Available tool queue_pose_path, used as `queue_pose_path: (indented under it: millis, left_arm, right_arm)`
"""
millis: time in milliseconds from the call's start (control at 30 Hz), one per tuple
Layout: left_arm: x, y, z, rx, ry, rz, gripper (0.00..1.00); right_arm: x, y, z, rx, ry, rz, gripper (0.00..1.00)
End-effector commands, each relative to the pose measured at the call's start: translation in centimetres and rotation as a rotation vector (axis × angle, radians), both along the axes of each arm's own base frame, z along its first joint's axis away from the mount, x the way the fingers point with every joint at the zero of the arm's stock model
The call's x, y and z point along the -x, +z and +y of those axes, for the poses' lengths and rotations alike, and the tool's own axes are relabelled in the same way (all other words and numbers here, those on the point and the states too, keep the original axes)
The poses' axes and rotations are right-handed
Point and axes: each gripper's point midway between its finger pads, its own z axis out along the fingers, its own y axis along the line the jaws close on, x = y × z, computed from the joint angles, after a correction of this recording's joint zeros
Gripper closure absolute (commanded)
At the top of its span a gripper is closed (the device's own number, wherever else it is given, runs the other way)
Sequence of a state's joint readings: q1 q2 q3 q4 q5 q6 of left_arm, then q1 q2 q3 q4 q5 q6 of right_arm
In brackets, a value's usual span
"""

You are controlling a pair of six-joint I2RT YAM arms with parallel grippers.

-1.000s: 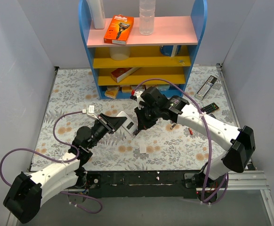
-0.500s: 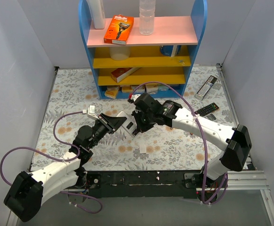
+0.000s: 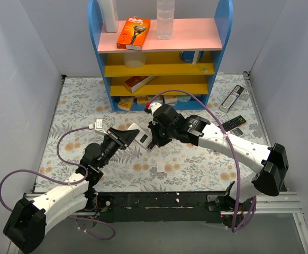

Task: Load the batteries into the remote control

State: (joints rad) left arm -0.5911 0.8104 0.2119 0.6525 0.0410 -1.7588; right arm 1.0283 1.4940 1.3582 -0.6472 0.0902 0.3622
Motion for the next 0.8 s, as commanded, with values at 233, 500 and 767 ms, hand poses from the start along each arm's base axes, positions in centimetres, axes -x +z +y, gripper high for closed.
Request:
queue_pose_path:
  millis: [233,500,767]
  left_arm:
    - [0.0,-3.9,2.4,-0.016,0.093,0.072,1.00]
    - [-0.3,-7.0,4.4,-0.077,0.187,0.161,1.00]
    - [-0.1,-8.8,7.1,-0.112,0.312,0.245,1.00]
  right_arm:
    - [-0.1,3.3,-0.6,-0.123,0.104,-0.135,0.58]
    - [2.6,-3.1,-3.1,0.010,0.348,-0.132,0.22]
    - [3.6,-8.3,-5.4,0.185,0.659,-0.200,0.16]
